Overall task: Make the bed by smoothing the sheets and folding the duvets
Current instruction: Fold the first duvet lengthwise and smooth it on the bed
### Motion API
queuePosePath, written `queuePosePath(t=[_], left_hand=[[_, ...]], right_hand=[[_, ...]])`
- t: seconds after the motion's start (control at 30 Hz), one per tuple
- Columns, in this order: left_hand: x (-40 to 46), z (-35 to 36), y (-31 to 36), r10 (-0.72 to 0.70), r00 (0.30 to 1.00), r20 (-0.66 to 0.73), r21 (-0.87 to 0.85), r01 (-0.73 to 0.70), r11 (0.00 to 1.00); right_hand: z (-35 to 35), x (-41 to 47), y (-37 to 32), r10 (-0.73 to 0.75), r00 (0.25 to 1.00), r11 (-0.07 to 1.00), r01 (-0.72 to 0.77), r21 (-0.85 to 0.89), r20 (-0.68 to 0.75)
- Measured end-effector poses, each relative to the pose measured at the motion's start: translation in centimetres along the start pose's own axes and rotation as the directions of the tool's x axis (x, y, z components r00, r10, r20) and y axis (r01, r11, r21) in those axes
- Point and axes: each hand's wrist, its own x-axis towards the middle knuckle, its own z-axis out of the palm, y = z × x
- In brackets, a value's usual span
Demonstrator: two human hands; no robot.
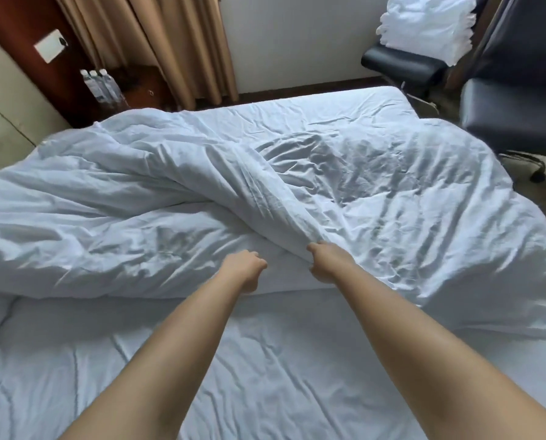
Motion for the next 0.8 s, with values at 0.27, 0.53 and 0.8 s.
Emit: queuePosePath(t=[0.27, 0.53, 0.8], left_hand=[[9.4, -1.8, -5.2, 0.021, 0.999, -0.037, 0.041, -0.020, 0.999], [18.5, -4.8, -9.5, 0.105, 0.976, -0.192, 0.106, -0.086, 0.991], [23.3, -6.6, -14.4, 0.145, 0.987, -0.061, 0.524, -0.092, 0.847]], right_hand=[[-0.2, 11.0, -1.0, 0.159, 0.986, 0.962, -0.145, 0.232, -0.042], [1.3, 17.7, -2.1, 0.344, 0.936, 0.682, -0.305, 0.665, 0.076], [2.3, 18.8, -9.4, 0.056, 0.985, 0.809, -0.142, 0.570, 0.166]])
